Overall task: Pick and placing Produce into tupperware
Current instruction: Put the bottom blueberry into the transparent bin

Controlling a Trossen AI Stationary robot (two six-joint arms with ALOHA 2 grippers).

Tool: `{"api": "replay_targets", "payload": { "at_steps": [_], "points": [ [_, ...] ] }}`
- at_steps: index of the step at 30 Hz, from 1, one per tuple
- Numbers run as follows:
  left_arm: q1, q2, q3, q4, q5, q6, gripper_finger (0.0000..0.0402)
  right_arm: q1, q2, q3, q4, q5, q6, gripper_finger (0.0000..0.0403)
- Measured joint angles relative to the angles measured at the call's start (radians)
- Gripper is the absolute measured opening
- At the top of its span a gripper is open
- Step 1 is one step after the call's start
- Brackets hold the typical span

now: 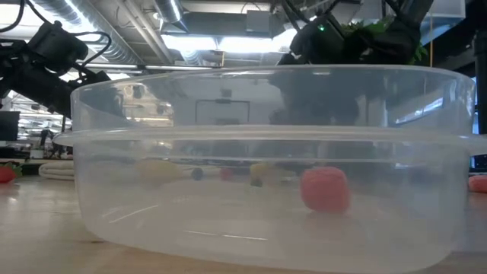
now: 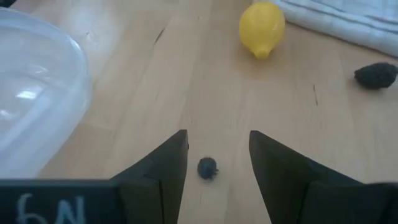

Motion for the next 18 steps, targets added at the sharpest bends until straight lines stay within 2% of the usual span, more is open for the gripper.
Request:
{"api": "replay_targets", "payload": {
  "at_steps": [18],
  "points": [
    [0.0, 0.0, 0.0, 0.013, -0.039, 0.001, 0.025, 0.0, 0.096, -0.003, 0.088, 0.036, 0.019, 0.0174]
  ]
}}
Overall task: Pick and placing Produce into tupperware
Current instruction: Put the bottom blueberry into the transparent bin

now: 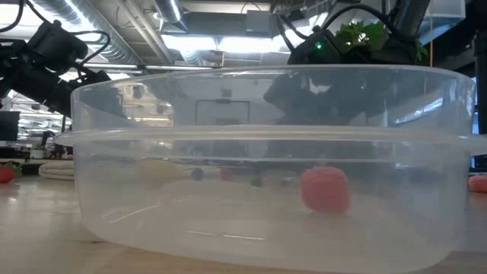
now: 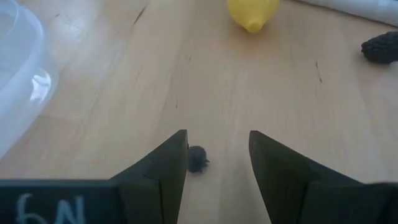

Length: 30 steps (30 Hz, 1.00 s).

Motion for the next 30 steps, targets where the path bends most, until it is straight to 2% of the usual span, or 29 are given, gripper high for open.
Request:
{"api": "replay_targets", "payload": {
  "at_steps": [19, 30],
  "points": [
    [0.0, 0.0, 0.0, -0.004, 0.0, 0.0, 0.025, 0.013, 0.0, 0.0, -0.003, 0.0, 0.001, 0.0174],
    [0.0, 0.0, 0.0, -0.007, 0.0, 0.0, 0.025, 0.013, 0.058, 0.001, 0.045, 0.0, 0.006, 0.0174]
  ]
}}
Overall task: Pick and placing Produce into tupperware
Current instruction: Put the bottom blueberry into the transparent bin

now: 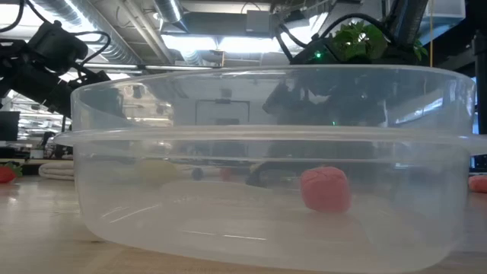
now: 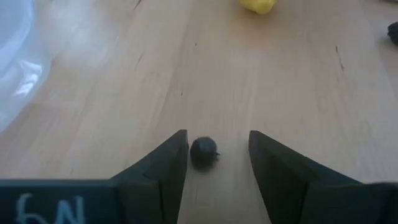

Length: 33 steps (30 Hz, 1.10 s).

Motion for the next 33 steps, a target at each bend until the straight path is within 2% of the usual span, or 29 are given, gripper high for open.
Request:
{"api": "replay_targets", "payload": {
  "at_steps": [10, 23, 33],
  "points": [
    [0.0, 0.0, 0.0, 0.0, 0.0, 0.0, 0.025, -0.001, 0.0, 0.0, -0.011, 0.001, 0.021, 0.0169],
    [0.0, 0.0, 0.0, 0.0, 0.0, 0.0, 0.025, -0.003, 0.0, 0.001, -0.021, 0.008, 0.023, 0.0069],
    [0.0, 0.0, 0.0, 0.0, 0.0, 0.0, 0.025, -0.002, 0.0, 0.0, -0.016, 0.004, 0.068, 0.0057]
  ]
}}
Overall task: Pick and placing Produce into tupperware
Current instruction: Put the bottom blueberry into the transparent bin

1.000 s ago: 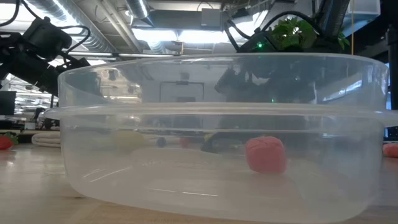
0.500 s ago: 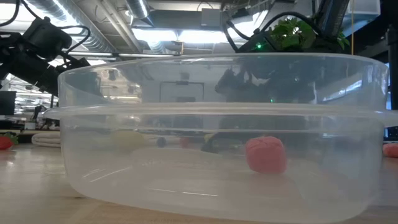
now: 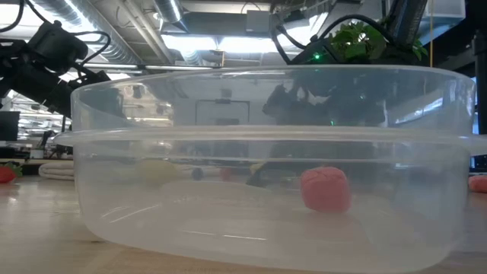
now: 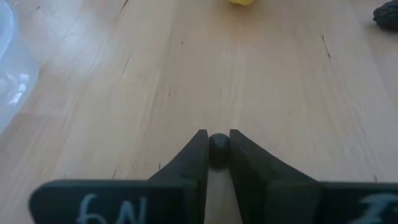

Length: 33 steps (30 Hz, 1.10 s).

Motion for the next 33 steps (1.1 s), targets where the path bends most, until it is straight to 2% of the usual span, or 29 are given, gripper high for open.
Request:
{"api": "replay_targets", "payload": {
  "at_steps": [5, 16, 19, 26, 33],
  "points": [
    [0.0, 0.0, 0.0, 0.0, 0.0, 0.0, 0.025, 0.002, -0.022, -0.002, -0.004, -0.017, 0.006, 0.0057],
    [0.0, 0.0, 0.0, 0.0, 0.0, 0.0, 0.025, 0.046, -0.223, 0.016, -0.024, -0.008, -0.021, 0.0055],
    [0.0, 0.0, 0.0, 0.002, 0.0, 0.0, 0.025, 0.084, -0.243, 0.095, -0.158, -0.005, -0.069, 0.0055],
    [0.0, 0.0, 0.0, 0.018, 0.0, 0.0, 0.025, 0.176, -0.225, 0.386, -0.627, 0.047, -0.155, 0.0055],
    [0.0, 0.0, 0.0, 0.016, 0.0, 0.0, 0.025, 0.258, -0.178, 0.527, -0.761, 0.081, -0.096, 0.0055]
  ]
}}
